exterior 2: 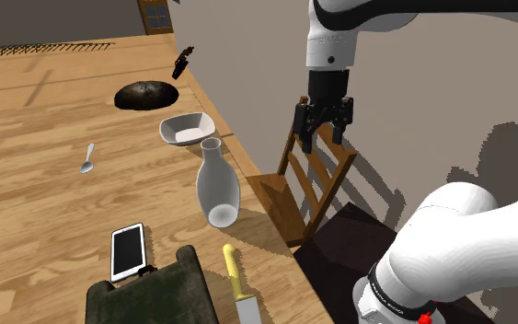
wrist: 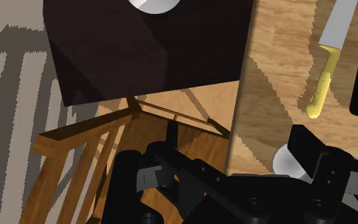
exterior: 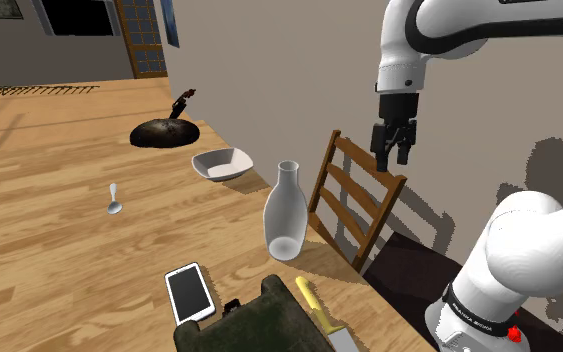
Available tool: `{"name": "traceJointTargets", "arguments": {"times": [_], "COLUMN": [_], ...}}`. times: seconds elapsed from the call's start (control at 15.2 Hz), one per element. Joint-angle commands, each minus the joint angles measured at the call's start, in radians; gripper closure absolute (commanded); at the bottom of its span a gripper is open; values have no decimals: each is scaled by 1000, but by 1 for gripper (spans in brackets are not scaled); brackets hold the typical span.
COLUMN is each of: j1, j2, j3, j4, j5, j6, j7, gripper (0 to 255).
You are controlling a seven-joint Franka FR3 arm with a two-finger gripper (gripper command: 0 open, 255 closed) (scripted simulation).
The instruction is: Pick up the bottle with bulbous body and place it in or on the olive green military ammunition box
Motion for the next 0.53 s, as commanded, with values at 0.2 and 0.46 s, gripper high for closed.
{"name": "traceJointTargets", "arguments": {"times": [0.2,0.46], "j1": [29,60], "j2": [59,148], "j3": [60,138], "j4": [45,118], "j5": [27,47], "j6": [55,122], "j7": [43,101], "gripper": [0,0]}}
